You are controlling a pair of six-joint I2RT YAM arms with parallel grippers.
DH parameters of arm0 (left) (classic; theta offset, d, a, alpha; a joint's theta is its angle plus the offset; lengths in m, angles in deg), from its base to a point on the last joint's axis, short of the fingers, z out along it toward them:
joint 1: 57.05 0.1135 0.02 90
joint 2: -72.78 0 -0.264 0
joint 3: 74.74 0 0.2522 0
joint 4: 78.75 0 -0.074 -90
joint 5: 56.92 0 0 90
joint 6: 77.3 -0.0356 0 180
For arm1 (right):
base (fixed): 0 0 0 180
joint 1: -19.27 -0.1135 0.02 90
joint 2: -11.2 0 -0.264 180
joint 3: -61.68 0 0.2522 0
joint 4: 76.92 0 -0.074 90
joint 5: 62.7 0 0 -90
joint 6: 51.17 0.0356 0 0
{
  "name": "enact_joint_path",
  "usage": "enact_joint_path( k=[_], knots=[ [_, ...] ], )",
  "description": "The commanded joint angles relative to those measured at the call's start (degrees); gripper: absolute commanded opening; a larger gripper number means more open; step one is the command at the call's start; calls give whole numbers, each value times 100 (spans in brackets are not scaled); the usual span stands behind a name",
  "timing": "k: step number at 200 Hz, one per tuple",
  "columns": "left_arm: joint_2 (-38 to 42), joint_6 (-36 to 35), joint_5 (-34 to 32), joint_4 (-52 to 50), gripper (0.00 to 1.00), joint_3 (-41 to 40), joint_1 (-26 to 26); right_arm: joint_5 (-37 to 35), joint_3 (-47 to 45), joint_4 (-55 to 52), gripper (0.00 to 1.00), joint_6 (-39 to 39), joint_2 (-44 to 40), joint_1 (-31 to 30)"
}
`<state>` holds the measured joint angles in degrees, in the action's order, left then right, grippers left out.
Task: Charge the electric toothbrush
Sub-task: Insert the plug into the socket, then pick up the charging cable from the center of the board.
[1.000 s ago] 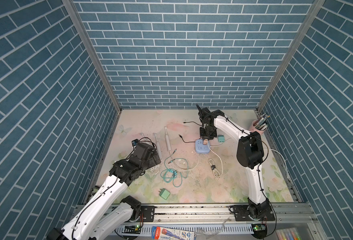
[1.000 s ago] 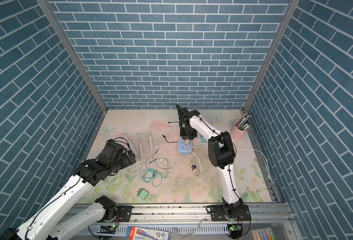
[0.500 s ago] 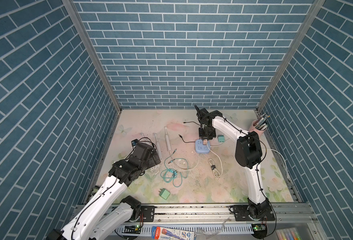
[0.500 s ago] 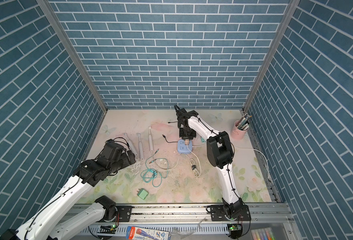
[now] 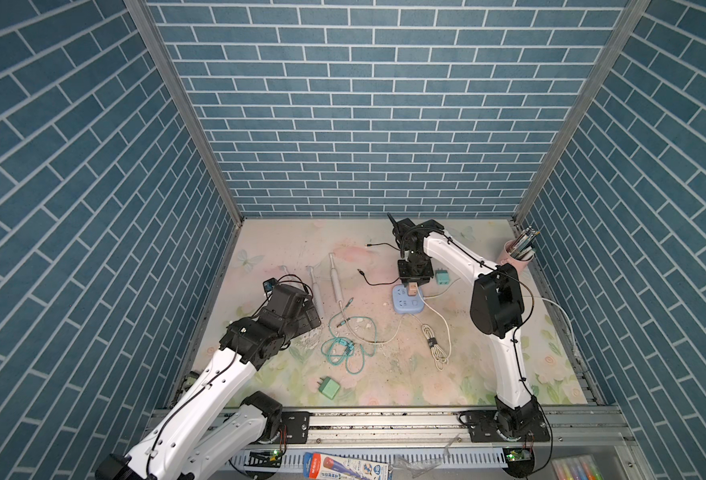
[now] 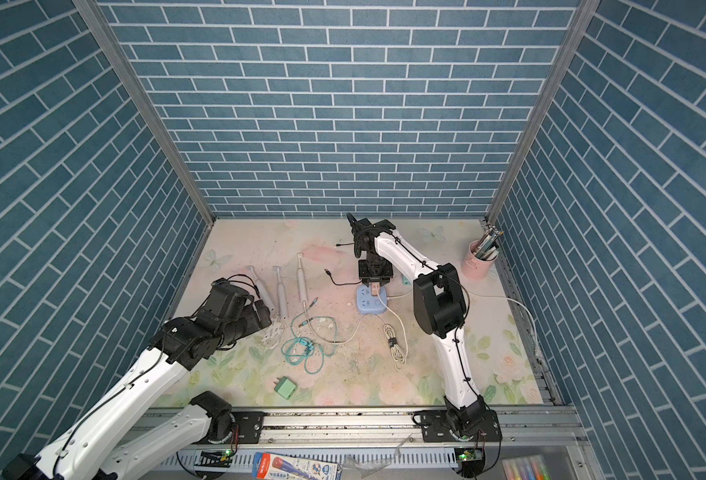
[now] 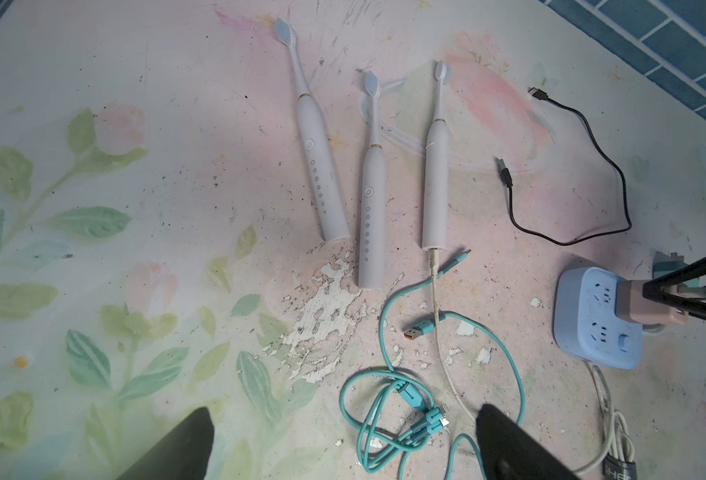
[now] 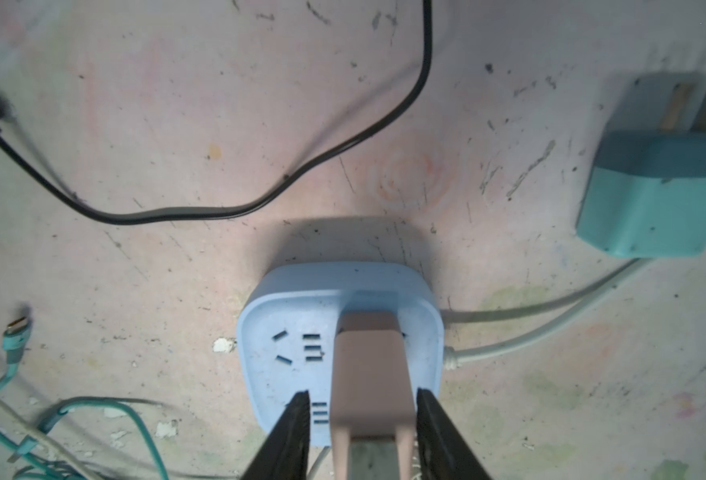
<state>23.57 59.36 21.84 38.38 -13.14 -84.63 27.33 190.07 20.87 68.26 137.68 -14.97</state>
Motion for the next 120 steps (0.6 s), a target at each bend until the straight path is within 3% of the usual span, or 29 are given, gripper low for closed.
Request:
enact_joint_path(
  k=[1, 57, 88, 120],
  knots=[
    [-39, -41, -5, -105, 100, 48, 93, 59, 66, -30, 50, -271, -585, -7],
    [-256, -219, 336, -179, 100, 320, 499, -184, 45, 719, 51, -1294, -1520, -108],
    [-436, -503, 1103, -167, 100, 363, 1442, 239, -24, 1330, 50, -1824, -1708, -376],
    [-760, -662, 2217, -2, 100, 263, 2405, 463, 198, 1663, 47, -2196, -1194, -751]
  ],
)
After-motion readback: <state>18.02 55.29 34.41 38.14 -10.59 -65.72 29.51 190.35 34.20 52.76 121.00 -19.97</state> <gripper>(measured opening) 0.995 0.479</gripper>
